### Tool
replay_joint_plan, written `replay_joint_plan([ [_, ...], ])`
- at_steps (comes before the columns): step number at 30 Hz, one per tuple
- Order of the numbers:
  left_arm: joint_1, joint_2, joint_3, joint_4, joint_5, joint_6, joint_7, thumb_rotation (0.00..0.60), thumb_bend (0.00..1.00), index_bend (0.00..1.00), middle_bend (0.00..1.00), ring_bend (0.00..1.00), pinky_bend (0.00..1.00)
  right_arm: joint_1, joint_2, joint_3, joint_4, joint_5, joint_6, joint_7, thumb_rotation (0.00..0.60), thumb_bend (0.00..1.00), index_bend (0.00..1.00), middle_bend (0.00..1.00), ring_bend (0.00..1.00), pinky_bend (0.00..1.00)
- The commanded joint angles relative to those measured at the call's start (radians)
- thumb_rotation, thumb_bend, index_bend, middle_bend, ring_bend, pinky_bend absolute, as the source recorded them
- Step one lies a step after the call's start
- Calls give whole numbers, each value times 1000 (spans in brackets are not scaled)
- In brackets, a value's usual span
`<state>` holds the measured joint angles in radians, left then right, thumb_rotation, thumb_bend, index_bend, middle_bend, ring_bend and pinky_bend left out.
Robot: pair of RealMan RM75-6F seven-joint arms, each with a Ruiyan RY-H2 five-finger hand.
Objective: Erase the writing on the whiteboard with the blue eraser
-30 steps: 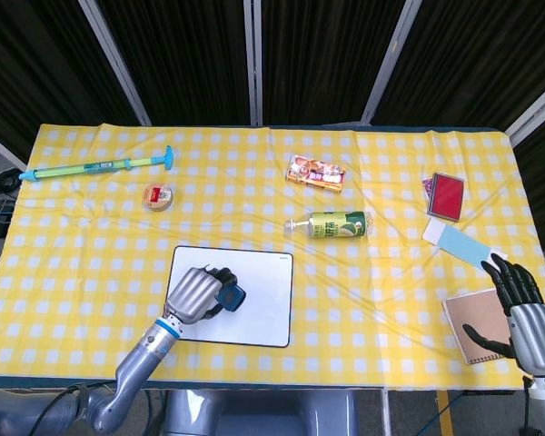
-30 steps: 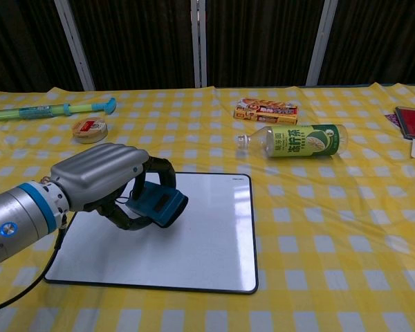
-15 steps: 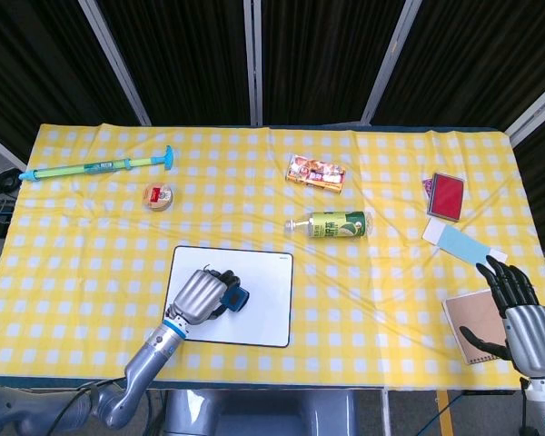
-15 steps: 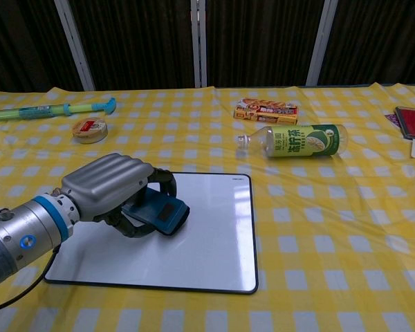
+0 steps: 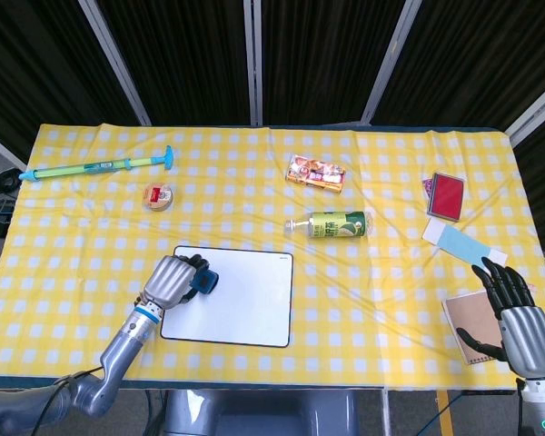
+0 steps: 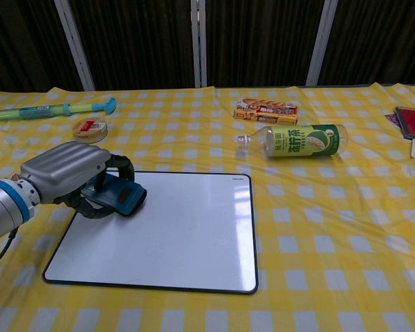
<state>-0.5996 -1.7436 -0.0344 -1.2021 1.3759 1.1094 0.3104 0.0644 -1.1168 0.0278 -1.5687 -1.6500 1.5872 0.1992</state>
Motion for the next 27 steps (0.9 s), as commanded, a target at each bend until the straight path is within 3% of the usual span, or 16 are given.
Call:
replay_joint_plan([
  [1, 4, 5, -3, 7, 2, -2, -17, 600, 602, 805, 614, 518, 603, 1, -2, 0, -1, 1, -2, -4, 600, 68, 0, 0, 0, 0],
  [15, -32, -64, -16, -31, 28, -34, 29, 600, 602, 805, 614, 518, 604, 1, 3, 5, -2, 15, -5, 18, 600, 68, 0, 0, 0, 0],
  [27, -85, -162, -33, 14, 73, -59, 25, 600, 602, 805, 614, 518, 604, 10, 4, 21, 18, 60, -35, 53, 600, 68, 0, 0, 0, 0],
])
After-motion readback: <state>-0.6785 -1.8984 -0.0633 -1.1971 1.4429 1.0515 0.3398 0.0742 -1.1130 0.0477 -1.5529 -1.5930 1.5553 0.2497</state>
